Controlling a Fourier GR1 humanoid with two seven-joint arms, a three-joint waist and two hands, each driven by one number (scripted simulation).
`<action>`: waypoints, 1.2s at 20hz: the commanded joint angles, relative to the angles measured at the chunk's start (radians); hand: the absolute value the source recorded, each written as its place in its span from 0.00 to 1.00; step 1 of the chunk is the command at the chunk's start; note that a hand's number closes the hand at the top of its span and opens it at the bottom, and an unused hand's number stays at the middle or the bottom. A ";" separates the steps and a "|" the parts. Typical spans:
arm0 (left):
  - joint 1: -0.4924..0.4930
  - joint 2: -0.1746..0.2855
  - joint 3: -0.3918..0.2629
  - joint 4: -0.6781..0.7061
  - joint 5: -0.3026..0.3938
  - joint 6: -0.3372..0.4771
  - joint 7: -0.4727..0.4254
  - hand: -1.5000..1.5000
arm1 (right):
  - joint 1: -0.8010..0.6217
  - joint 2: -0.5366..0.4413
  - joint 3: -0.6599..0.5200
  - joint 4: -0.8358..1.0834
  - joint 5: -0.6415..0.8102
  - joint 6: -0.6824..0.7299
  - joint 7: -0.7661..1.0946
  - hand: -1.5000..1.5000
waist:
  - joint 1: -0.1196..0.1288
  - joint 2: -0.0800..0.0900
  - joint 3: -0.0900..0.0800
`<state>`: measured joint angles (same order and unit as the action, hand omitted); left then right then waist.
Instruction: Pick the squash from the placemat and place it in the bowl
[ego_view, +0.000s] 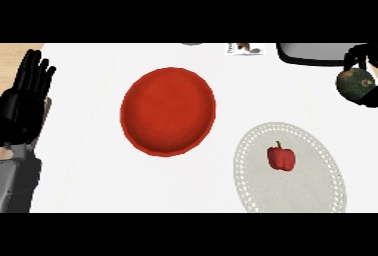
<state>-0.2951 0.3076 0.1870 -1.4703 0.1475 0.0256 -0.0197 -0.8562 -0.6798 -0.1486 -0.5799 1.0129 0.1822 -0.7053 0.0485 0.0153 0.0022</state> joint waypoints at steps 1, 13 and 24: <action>0.054 0.015 0.018 0.012 0.012 -0.036 -0.031 0.50 | -0.074 0.011 -0.041 0.006 -0.069 0.050 -0.094 1.00 | -0.025 -0.011 -0.002; 0.050 0.003 0.023 -0.011 0.001 -0.004 0.000 0.50 | -0.280 0.137 -0.101 -0.082 -0.282 0.386 0.011 1.00 | -0.050 -0.026 -0.003; 0.059 0.004 0.034 -0.019 -0.001 -0.002 0.015 0.50 | -0.390 0.404 -0.022 -0.310 -0.368 0.517 0.435 1.00 | -0.061 -0.026 -0.003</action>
<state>-0.2405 0.3188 0.2212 -1.4986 0.1477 0.0246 -0.0013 -1.2293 -0.3659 -0.2035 -0.7925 0.6667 0.6402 -0.3785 -0.0056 -0.0094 -0.0011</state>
